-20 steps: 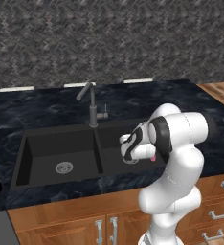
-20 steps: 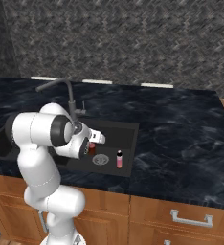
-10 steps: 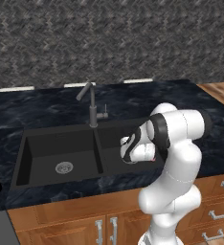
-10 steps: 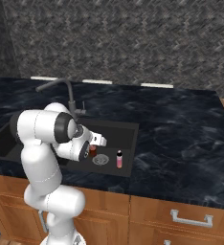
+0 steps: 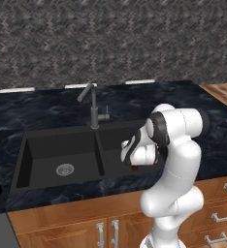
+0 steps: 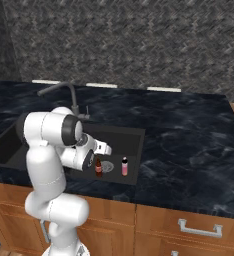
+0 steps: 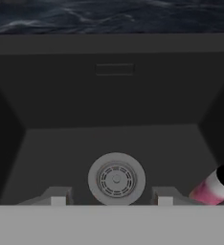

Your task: Place the large bottle from the dining counter next to the other large bottle outside the sink, and place the small bottle from the dining counter next to the other small bottle inside the sink.

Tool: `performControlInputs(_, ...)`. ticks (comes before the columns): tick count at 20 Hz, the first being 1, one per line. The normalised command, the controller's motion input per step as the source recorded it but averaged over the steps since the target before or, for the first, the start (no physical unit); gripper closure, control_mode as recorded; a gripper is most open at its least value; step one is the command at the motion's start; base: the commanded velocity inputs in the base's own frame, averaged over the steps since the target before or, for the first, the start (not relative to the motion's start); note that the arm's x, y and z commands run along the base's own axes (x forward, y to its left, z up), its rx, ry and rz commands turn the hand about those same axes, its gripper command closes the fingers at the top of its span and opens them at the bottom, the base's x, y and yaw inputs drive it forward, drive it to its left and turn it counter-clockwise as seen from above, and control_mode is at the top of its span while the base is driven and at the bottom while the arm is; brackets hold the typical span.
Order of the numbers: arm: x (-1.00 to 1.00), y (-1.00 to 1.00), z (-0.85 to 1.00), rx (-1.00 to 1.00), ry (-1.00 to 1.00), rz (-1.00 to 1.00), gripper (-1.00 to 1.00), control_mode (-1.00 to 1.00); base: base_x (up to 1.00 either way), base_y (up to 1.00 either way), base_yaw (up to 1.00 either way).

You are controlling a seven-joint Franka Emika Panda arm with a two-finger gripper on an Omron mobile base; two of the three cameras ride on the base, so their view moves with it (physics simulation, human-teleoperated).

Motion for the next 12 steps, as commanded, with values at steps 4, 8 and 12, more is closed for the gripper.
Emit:
performControlInputs(4, 0.0, -0.05, -0.13, 0.0, -0.01, -0.01, -1.0, -1.0, 0.0, 0.0, 0.0)
performControlInputs(8, 0.02, -0.06, -0.12, 0.0, 0.0, -0.01, -1.0, -1.0, 0.0, 0.0, 0.0)
performControlInputs(12, 0.01, -0.07, 0.06, 0.0, -0.06, -0.03, -1.0, -1.0, 0.0, 0.0, 0.0)
